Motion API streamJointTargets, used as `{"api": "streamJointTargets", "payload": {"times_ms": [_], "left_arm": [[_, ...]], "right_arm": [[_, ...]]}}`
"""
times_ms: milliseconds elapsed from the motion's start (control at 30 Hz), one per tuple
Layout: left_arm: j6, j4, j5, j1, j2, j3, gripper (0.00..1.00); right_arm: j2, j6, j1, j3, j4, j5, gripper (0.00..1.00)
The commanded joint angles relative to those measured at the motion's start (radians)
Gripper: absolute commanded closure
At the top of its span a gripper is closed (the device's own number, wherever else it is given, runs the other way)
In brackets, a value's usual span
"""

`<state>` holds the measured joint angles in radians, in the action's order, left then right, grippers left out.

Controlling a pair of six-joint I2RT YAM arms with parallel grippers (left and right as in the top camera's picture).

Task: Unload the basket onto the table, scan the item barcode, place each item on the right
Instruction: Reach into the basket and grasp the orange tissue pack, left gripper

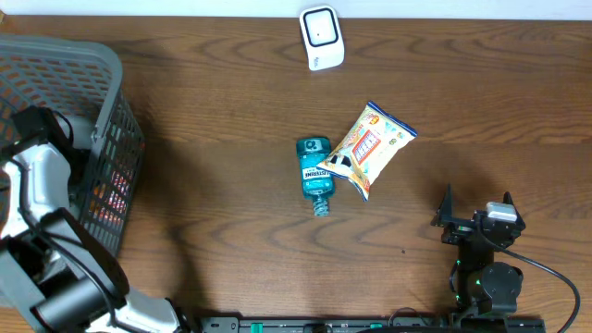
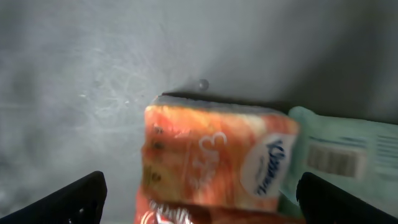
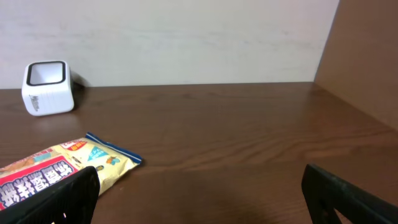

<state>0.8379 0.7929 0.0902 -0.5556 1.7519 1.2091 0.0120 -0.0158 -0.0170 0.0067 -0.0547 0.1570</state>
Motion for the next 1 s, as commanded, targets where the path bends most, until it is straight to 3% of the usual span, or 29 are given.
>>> {"api": "streamJointTargets", "payload": {"times_ms": [0,333,967], "left_arm": [[-0.019,-0.006,0.004,-0.004,0.035,0.01,0.02],[-0.044,-0.014,0.109,-0.004,0.046,0.005,0.02],[-0.044,-0.064,0.109,-0.004,0.052,-0.016,0.02]], "right_arm": [[-0.005,-0.016,0.005,-0.001,-0.002,0.009,0.01],[-0.005,-0.016,0.005,-0.001,-0.002,0.009,0.01],[-0.005,-0.016,0.005,-0.001,-0.002,0.009,0.01]]}}
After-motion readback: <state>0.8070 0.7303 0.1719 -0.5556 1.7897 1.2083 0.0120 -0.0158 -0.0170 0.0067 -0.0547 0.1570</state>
